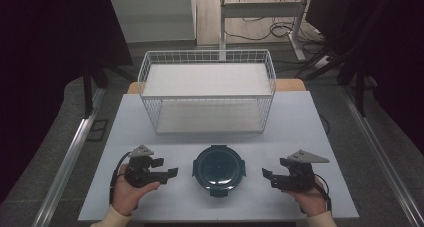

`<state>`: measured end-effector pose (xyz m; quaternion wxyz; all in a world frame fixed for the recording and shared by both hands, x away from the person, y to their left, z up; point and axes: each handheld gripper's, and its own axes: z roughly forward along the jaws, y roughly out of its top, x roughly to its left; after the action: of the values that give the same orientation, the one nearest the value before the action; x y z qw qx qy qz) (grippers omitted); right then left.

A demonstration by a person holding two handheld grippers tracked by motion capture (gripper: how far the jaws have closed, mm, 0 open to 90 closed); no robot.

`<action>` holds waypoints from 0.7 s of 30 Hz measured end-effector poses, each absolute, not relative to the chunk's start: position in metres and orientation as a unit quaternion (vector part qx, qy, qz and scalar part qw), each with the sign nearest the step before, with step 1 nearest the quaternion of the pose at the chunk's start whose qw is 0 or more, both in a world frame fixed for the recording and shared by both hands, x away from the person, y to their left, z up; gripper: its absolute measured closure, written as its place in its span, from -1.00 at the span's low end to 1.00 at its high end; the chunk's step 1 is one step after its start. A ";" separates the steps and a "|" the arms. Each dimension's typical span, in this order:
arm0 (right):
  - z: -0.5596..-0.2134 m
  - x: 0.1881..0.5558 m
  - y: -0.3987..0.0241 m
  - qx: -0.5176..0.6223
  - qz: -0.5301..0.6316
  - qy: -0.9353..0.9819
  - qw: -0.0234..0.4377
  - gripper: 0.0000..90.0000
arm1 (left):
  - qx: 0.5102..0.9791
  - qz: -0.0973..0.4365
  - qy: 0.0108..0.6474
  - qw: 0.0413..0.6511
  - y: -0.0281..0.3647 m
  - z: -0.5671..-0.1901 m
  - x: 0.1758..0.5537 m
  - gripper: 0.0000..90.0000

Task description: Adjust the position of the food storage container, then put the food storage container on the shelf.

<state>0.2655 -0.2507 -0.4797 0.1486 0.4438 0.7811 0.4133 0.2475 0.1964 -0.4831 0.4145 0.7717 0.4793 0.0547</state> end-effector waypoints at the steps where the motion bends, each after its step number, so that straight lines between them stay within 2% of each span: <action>1: -0.480 0.265 -0.251 0.444 0.413 0.781 0.149 -0.53 | 0.772 0.054 0.479 0.415 0.196 -0.483 0.247 -0.38; 14: -0.476 0.263 -0.243 0.429 0.420 0.786 0.147 -0.59 | 0.759 0.037 0.481 0.437 0.194 -0.474 0.243 -0.52; 21: -0.472 0.260 -0.235 0.428 0.426 0.788 0.121 -0.59 | 0.752 0.034 0.488 0.441 0.195 -0.471 0.244 -0.63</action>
<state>0.2605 -0.2345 -0.4720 0.1209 0.4281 0.7878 0.4259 0.2437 0.1951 -0.4705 0.4414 0.7521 0.4882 0.0340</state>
